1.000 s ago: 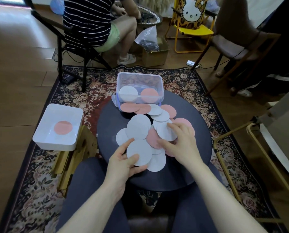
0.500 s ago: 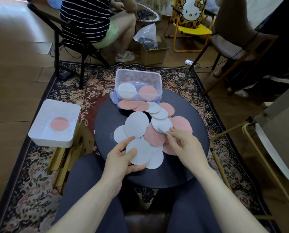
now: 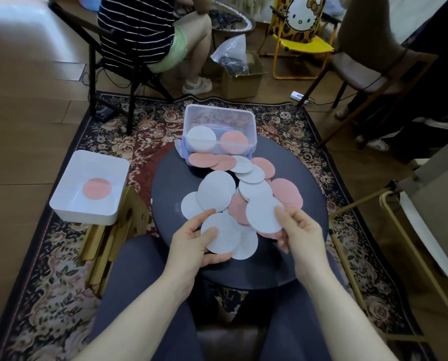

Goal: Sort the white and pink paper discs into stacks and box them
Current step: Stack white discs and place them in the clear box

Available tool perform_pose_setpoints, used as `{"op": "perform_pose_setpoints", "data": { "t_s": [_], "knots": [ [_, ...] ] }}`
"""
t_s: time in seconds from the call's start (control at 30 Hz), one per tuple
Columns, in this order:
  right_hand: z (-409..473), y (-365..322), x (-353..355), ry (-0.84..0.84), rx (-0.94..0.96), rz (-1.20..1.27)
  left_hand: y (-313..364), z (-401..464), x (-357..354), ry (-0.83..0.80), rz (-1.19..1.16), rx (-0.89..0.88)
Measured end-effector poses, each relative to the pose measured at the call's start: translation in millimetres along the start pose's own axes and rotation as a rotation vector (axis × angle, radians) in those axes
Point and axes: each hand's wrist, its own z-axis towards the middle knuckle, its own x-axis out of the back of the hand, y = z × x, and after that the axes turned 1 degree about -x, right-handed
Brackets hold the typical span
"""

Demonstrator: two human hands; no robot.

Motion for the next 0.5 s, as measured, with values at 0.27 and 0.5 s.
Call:
{"op": "perform_pose_setpoints", "data": {
  "t_s": [0.27, 0.5],
  "knots": [
    [-19.7, 18.2, -25.5, -0.251, 0.12, -0.343, 1.3, -2.9, -2.1, -0.014, 0.043, -0.005],
    [18.2, 10.5, -15.5, -0.008, 0.47, -0.84, -1.2, -2.2, -2.2, 0.009, 0.006, -0.016]
  ]
}}
